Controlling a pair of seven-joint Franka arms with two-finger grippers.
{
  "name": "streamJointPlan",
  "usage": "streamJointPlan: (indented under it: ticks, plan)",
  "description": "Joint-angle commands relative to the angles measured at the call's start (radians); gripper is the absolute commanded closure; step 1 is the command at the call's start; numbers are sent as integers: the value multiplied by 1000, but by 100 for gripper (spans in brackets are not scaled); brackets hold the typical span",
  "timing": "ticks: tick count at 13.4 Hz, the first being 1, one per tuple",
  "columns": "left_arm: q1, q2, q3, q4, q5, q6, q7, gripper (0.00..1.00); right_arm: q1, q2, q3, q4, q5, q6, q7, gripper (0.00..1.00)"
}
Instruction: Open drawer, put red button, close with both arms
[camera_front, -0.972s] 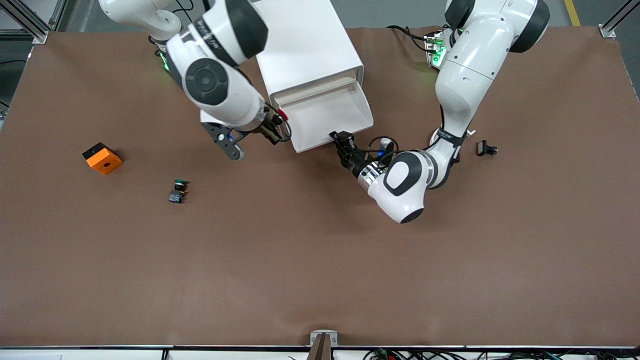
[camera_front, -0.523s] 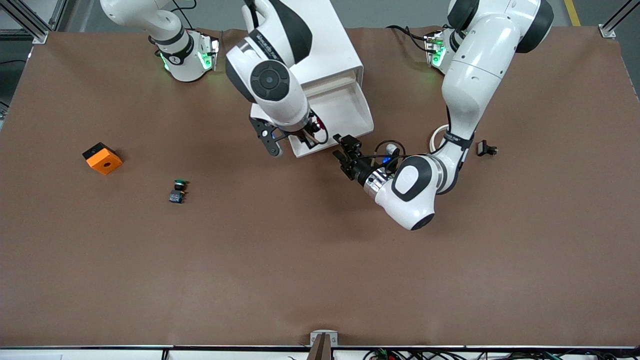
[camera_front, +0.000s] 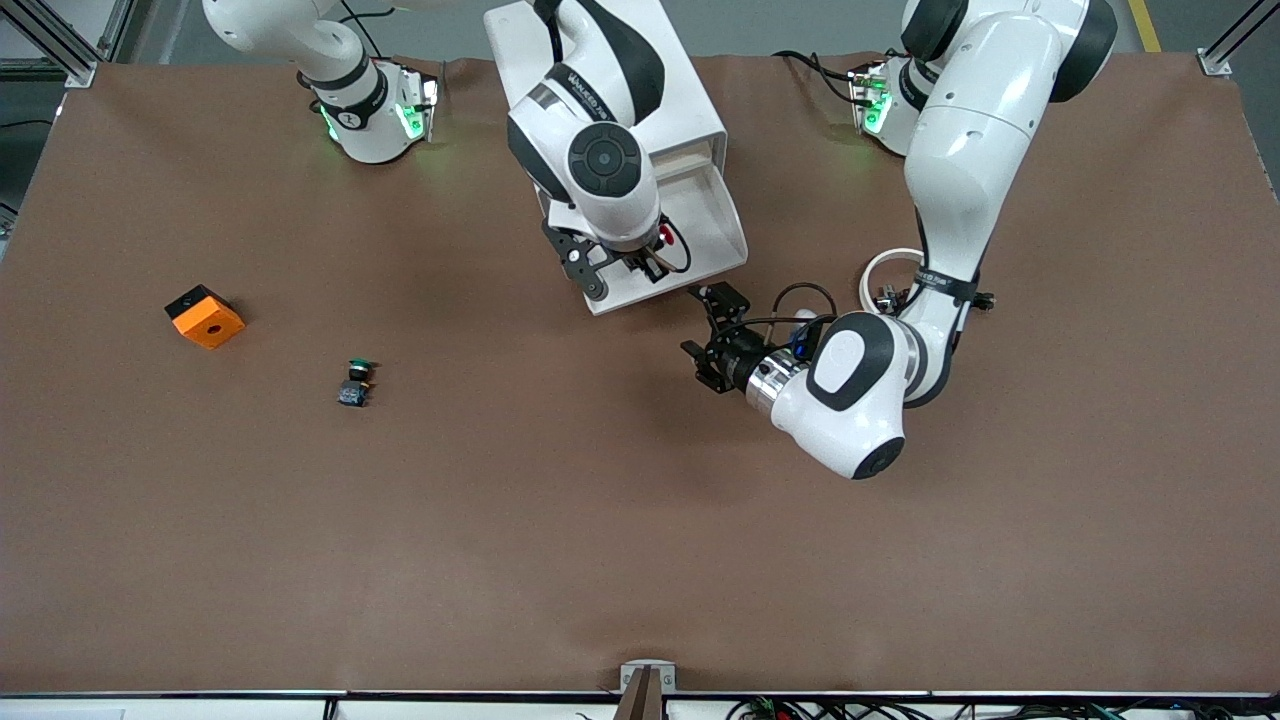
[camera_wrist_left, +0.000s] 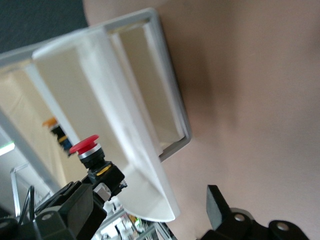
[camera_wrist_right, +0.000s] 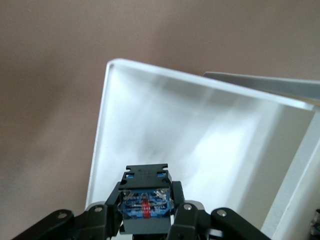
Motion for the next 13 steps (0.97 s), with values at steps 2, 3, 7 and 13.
streamJointPlan:
  ticks: [2,3,7,13]
  plan:
    - [11,-36,42,15,133,-12,202,0,27,27,-11,20,19,-6,19,87]
    - [10,-42,51,18,172,-12,240,0,28,32,-11,19,17,-6,19,87]
    - [-4,-71,57,32,406,16,461,0,28,44,-11,20,19,-1,19,68]
    - [-48,-116,46,21,573,151,823,0,34,46,-11,20,17,-1,17,11]
